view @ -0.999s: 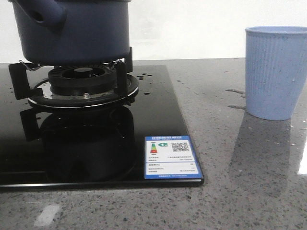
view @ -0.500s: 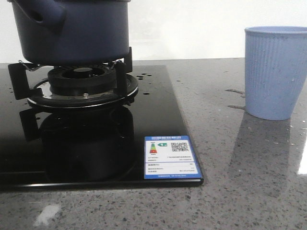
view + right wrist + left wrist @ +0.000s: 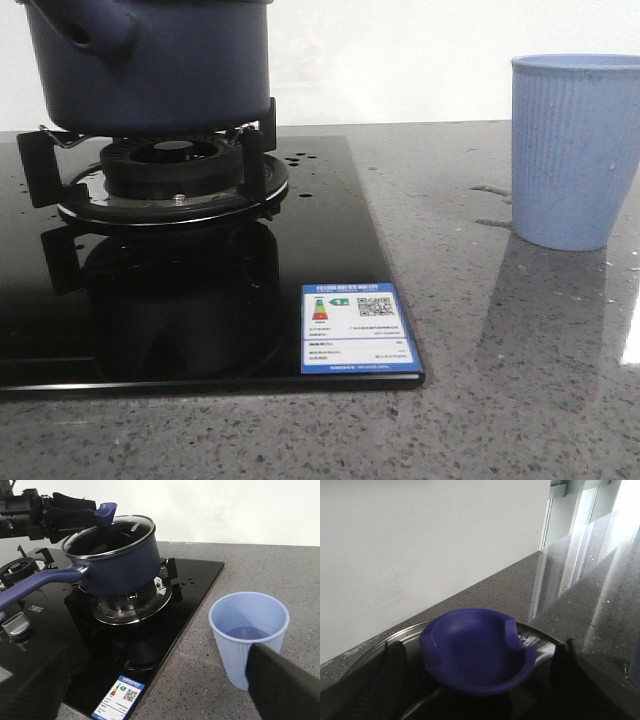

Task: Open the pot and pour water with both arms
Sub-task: 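Grasp the blue lid knob with the left gripper and lift the lid, then move the right gripper to the light blue cup and grasp it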

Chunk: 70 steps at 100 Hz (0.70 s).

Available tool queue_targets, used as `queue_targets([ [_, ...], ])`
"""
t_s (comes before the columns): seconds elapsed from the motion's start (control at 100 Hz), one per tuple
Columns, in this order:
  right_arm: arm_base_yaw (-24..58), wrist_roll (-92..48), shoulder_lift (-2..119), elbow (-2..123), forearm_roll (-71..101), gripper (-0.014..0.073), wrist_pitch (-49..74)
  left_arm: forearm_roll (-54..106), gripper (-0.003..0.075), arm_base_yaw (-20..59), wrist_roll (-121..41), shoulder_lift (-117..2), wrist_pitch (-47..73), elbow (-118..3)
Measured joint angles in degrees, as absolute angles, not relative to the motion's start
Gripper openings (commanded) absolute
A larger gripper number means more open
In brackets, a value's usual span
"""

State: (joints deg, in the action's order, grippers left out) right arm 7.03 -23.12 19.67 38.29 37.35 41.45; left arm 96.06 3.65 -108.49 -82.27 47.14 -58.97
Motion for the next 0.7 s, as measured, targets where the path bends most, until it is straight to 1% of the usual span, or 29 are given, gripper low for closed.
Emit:
queue_targets([
  [0.25, 7.0, -23.1, 19.7, 38.3, 37.3, 0.0643, 41.4, 100.8, 0.0532, 4.4, -115.5, -85.9, 47.3, -59.2],
  [0.37, 7.0, -23.1, 19.7, 38.3, 37.3, 0.0643, 41.4, 102.0, 0.0508, 5.8, -117.6, -86.3, 46.4, -59.4],
  [0.56, 7.0, -23.1, 19.7, 38.3, 37.3, 0.0643, 41.1, 102.6, 0.0423, 6.7, -118.3, -86.4, 45.1, -59.5],
  [0.7, 7.0, -23.1, 19.7, 38.3, 37.3, 0.0643, 40.5, 103.0, 0.032, 6.7, -118.3, -86.4, 45.0, -59.5],
])
